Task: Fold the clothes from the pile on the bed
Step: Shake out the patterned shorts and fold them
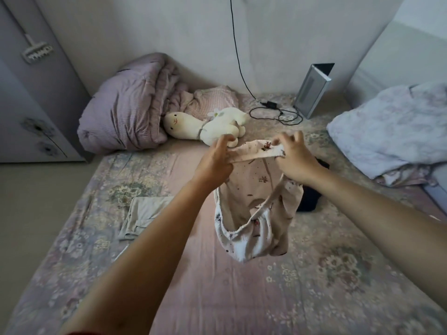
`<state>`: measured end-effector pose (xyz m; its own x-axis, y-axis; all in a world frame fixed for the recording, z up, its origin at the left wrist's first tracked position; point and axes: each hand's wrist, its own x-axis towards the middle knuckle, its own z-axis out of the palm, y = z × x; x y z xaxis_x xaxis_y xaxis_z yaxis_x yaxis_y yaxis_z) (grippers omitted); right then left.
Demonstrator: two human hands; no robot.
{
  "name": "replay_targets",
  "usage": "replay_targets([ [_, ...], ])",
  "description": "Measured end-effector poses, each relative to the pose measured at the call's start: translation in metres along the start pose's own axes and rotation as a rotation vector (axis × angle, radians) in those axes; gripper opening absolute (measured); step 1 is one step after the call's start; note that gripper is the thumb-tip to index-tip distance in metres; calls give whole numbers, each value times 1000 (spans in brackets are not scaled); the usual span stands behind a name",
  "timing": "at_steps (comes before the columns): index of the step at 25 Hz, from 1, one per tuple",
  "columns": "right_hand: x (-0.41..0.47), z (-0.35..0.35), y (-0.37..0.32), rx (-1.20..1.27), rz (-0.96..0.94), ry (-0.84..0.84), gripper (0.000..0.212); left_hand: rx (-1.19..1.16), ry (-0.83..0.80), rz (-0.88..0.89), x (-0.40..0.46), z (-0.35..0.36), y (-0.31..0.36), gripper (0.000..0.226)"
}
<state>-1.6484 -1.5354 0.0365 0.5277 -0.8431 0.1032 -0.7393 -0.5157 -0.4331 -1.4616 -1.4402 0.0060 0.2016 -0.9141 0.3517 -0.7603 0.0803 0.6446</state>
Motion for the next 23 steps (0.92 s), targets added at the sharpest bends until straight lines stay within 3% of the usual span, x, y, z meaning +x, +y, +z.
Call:
replay_targets([
  [3,11,-16,14,69,68,49,12,145,32,-96,0,-11,-12,51],
  [5,18,-21,20,36,85,56,24,126,47,-158,2,-13,-14,43],
  [8,29,-25,20,51,66,37,18,107,-3,-175,10,-14,-6,38],
  [11,40,-25,20,224,131,-21,17,214,-26,-161,18,-16,-1,26],
  [15,49,-21,41,25,152,-14,20,327,103,-306,27,-26,11,22],
  [19,52,-12,71,138,249,-21,31,407,80,-373,32,-33,2,16],
  [23,55,-15,92,231,328,-82,32,549,-99,-548,27,-28,-13,44],
])
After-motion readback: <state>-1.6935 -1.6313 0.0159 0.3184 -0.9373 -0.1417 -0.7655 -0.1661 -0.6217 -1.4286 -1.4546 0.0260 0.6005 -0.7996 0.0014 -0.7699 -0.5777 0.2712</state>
